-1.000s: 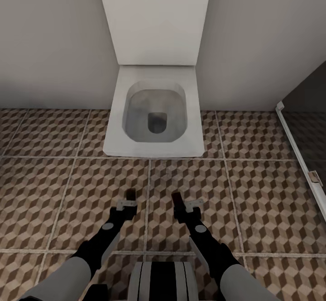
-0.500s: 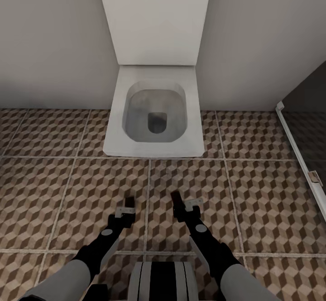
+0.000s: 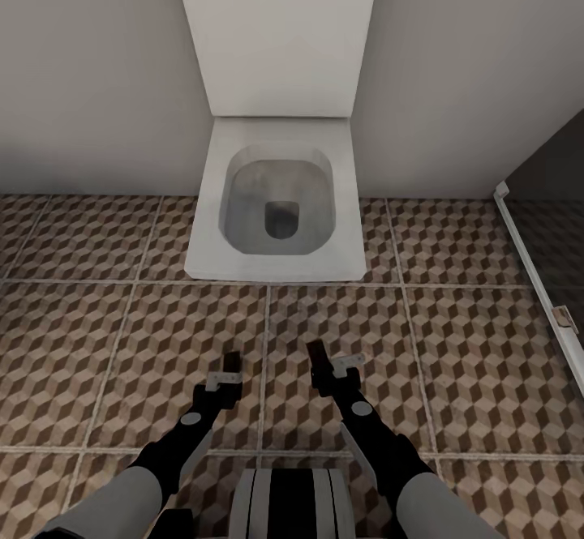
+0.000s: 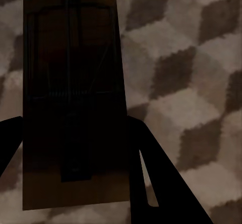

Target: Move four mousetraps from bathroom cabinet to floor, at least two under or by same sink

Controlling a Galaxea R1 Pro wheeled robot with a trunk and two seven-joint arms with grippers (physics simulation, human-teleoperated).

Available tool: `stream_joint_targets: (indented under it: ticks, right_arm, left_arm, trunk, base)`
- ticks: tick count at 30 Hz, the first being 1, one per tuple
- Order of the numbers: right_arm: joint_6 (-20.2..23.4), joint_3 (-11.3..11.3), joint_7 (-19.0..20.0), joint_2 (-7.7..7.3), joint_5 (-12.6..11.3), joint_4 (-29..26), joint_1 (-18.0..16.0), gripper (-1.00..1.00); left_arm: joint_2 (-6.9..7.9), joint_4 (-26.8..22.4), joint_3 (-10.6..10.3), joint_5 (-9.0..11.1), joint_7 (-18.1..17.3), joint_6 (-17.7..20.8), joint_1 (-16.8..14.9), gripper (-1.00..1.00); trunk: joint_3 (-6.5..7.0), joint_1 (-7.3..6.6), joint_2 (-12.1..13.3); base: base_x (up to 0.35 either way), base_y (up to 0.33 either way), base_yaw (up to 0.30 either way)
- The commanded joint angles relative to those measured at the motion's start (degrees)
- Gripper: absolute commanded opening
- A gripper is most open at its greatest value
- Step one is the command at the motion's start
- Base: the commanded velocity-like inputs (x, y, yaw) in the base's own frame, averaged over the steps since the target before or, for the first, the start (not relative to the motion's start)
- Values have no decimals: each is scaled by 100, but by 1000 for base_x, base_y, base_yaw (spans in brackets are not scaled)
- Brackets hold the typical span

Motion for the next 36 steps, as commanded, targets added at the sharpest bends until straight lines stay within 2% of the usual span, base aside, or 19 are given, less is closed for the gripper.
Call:
stream_joint_targets:
  ticks: [1, 5, 8, 10, 13, 16, 21, 32, 36]
  right_arm:
    - [-4, 29, -34, -4, -32, 2, -3, -100]
    - [-4, 29, -33, -5, -28, 7, -3, -100]
    - [-4, 29, -33, -5, -27, 10, -3, -100]
    - [-4, 29, -32, -6, -26, 11, -3, -100]
    - [-4, 29, -30, -12, -26, 14, -3, -100]
    - [-4, 30, -32, -13, -27, 18, -3, -100]
    - [-10, 35, -31, -13, -29, 20, -3, -100]
    - [-30, 23, -37, -27, -26, 20, -3, -100]
    - [-31, 17, -41, -110, -28, 20, -3, -100]
  left_arm:
    - [3, 14, -48, 49, 41, -33, -4, -100]
    - [2, 59, -47, 48, 41, -95, -4, -100]
    - [2, 163, -49, 48, 41, -355, -4, -100]
    - [2, 318, -52, 48, 41, -752, -4, -100]
    - [-89, 834, -65, 45, 41, -1649, -4, -100]
    - [-159, 1053, -82, 37, 41, -1983, -4, -100]
    - [-192, 1144, -89, 39, 41, -2118, -4, -100]
    - [-199, 1166, -91, 39, 43, -2145, -4, -100]
    - [-193, 1164, -91, 39, 43, -2145, -4, -100]
  trunk:
    - [-2, -1, -1]
    - [-2, -1, -1]
    - [-2, -1, -1]
    - [-2, -1, -1]
    - [-2, -1, -1]
    - [-2, -1, -1]
    - [-2, -1, -1]
    - [-2, -1, -1]
    - [-2, -1, -1]
  base:
    - [0, 0, 0]
    - [0, 0, 0]
    - [0, 0, 0]
    - [0, 0, 0]
    - [0, 0, 0]
    - [0, 0, 0]
    - [0, 0, 0]
    - [0, 0, 0]
    - [0, 0, 0]
